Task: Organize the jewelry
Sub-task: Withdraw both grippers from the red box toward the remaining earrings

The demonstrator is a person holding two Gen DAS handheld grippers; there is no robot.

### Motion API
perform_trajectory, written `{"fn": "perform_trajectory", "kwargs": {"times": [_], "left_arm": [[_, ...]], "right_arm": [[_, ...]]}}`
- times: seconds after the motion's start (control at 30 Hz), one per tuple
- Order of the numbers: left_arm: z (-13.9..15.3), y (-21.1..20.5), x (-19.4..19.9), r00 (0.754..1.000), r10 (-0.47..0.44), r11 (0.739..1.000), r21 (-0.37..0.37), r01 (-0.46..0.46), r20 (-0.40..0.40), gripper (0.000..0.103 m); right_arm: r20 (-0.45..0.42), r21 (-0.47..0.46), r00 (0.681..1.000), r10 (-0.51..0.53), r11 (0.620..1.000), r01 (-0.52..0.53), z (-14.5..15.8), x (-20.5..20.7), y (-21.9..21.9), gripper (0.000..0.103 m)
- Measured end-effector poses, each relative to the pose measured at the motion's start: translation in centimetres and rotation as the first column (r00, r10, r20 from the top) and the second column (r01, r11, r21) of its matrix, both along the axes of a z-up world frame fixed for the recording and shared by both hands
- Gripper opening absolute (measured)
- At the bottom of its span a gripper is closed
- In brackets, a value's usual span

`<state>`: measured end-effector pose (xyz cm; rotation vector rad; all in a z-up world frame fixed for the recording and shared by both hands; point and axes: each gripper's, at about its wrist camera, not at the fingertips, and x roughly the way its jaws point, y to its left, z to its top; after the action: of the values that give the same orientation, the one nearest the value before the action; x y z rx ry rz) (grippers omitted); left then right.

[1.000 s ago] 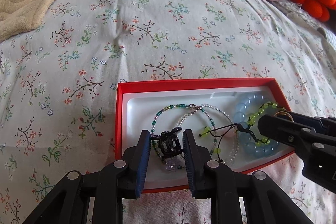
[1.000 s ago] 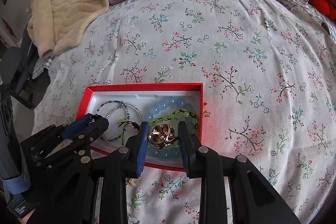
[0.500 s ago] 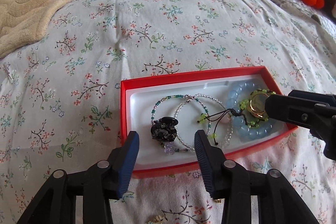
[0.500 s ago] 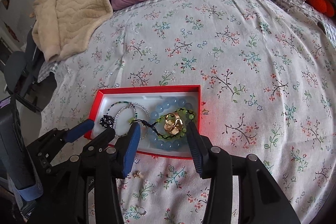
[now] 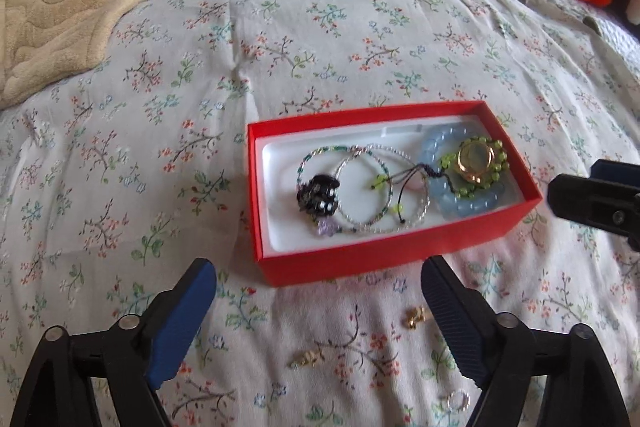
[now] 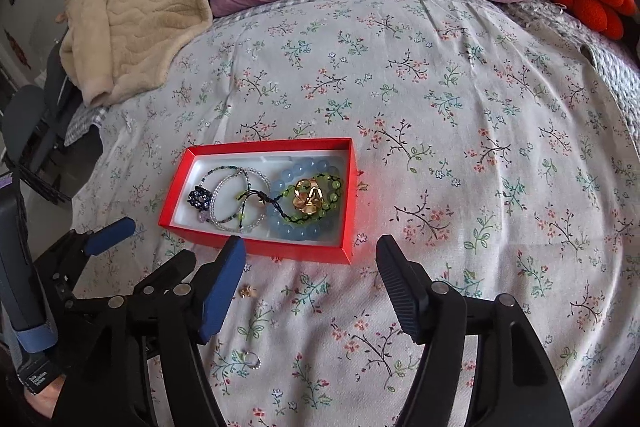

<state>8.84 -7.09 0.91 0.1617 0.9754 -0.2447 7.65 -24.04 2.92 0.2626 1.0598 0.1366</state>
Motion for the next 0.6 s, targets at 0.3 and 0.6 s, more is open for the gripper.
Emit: {"fn": "perform_trajectory", "kwargs": {"times": [0.3,0.6], "left_arm": [[-0.2,1.7,-2.7,0.995,-0.024,0.998,-0.063,0.018,-0.092,0.094],[-0.5,2.2,-4.9,0.995,-0.043,0.999,0.01,0.044,-0.09,0.102]], "right_arm": [[-0.05,-0.057,0.999,0.002,0.998,-0.005,-0.5,-2.9,-0.3,0.077],[-0.097,-0.081,0.995,0.035,0.996,-0.043,-1.8,-5.5,1.1,0.078]]}}
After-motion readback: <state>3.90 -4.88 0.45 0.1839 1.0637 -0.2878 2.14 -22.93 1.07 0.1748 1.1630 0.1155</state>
